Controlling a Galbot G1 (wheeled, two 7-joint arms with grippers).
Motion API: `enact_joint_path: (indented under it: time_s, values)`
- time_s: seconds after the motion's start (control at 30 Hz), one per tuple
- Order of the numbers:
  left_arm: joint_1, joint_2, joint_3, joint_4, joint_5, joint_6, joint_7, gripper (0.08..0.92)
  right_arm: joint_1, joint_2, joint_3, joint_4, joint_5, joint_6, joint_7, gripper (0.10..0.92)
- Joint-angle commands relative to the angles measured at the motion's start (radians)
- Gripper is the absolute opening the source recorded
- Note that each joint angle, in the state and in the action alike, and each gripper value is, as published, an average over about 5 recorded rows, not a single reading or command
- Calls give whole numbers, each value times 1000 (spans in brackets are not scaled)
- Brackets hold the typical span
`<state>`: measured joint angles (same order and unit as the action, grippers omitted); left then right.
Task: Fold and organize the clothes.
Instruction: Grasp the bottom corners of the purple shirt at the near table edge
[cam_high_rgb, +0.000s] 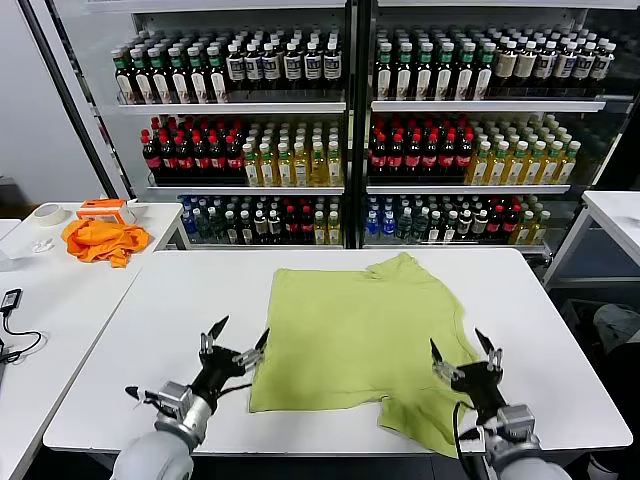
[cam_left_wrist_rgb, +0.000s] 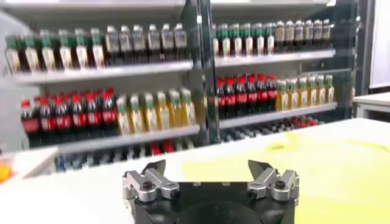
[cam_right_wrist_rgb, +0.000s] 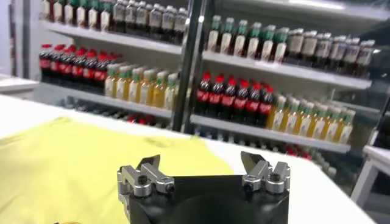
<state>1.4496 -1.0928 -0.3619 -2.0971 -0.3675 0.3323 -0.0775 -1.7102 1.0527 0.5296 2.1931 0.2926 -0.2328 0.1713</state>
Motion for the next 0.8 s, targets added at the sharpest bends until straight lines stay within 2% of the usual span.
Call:
enact_joint_path:
  time_s: [0.03,0.47,0.67,0.8]
  values:
    - [135,38,-5,-117,-80,128,-73,822,-179,-19,29,66,31,-14,17,823]
    - [140,42,33,-82,-115,182,-122,823,-207,42,6,39,28,-31,43,823]
    - [129,35,52,-53,-129,144,-126,823,-188,67,-25,16,41,-29,51,823]
    - [100,17,61,-16,-123,136,-172,823,-153,69,-43,-8,51,-24,56,823]
